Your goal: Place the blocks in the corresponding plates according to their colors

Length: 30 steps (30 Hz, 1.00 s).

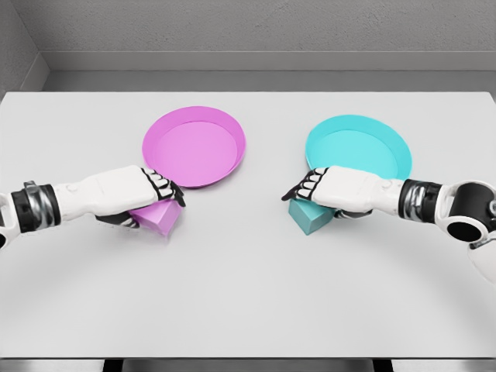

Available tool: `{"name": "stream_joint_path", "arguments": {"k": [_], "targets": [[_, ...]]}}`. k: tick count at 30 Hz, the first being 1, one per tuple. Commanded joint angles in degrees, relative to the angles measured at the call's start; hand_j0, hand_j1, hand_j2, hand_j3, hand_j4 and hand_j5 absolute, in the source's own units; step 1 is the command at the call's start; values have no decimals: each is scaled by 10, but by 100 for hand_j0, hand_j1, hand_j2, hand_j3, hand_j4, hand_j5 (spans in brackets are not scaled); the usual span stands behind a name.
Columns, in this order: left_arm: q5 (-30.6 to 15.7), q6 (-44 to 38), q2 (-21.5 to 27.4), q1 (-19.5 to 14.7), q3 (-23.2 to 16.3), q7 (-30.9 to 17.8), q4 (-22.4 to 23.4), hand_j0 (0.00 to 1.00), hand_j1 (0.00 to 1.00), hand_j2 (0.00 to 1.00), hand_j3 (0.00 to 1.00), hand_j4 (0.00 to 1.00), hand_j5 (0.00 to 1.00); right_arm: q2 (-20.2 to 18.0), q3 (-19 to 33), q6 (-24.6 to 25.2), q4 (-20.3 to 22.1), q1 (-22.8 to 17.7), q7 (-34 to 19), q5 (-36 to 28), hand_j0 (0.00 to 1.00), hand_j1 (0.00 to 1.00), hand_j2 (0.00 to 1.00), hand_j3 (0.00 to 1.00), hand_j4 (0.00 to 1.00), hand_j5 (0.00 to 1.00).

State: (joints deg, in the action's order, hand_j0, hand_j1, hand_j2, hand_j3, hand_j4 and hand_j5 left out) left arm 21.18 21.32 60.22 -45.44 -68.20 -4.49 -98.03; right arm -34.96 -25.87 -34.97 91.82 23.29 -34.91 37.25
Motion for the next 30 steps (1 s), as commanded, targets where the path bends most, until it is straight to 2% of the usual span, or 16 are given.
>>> {"name": "stream_joint_path", "arguments": {"k": [1,5,13,14,17,20,23,25,27,30], "targets": [[-4,-4,-1,0,1,0,2,51,51,51,51,51,51,1,-1,0,0,0,-1,-1,80,80,80,80,80,80],[-20,-6,-17,-24,1,1,41,51,51,51,51,51,51,1,0,0,0,0,-1,-1,78,78,78,78,78,78],[-37,-6,-90,-91,0,-10,140,47,47,47,47,47,47,14,1,0,0,11,-1,-5,77,77,77,77,77,77],[-37,-6,-105,-99,0,-16,156,47,47,47,47,47,47,16,1,0,0,13,-1,-6,77,77,77,77,77,77],[-36,-7,-186,-117,0,-45,246,48,48,48,48,48,48,18,6,0,1,18,-1,-9,77,77,77,77,77,77],[-35,-7,-198,-123,0,-47,259,48,48,48,48,48,48,18,40,0,0,17,-1,-9,77,77,77,77,77,77],[-34,-8,-209,-124,0,-47,271,49,49,49,49,49,49,14,100,0,-3,10,-1,-15,77,77,77,77,77,77],[-33,-8,-233,-127,0,-47,301,50,50,50,50,50,50,13,136,0,-19,10,-1,-15,78,78,78,78,78,78],[-32,-8,-241,-128,0,-47,310,51,51,51,51,51,51,13,181,0,-42,10,-1,-20,78,78,78,78,78,78],[-32,-10,-245,-128,0,-47,311,54,54,54,54,54,54,15,187,0,-68,14,-1,-24,78,78,78,78,78,78]]}}
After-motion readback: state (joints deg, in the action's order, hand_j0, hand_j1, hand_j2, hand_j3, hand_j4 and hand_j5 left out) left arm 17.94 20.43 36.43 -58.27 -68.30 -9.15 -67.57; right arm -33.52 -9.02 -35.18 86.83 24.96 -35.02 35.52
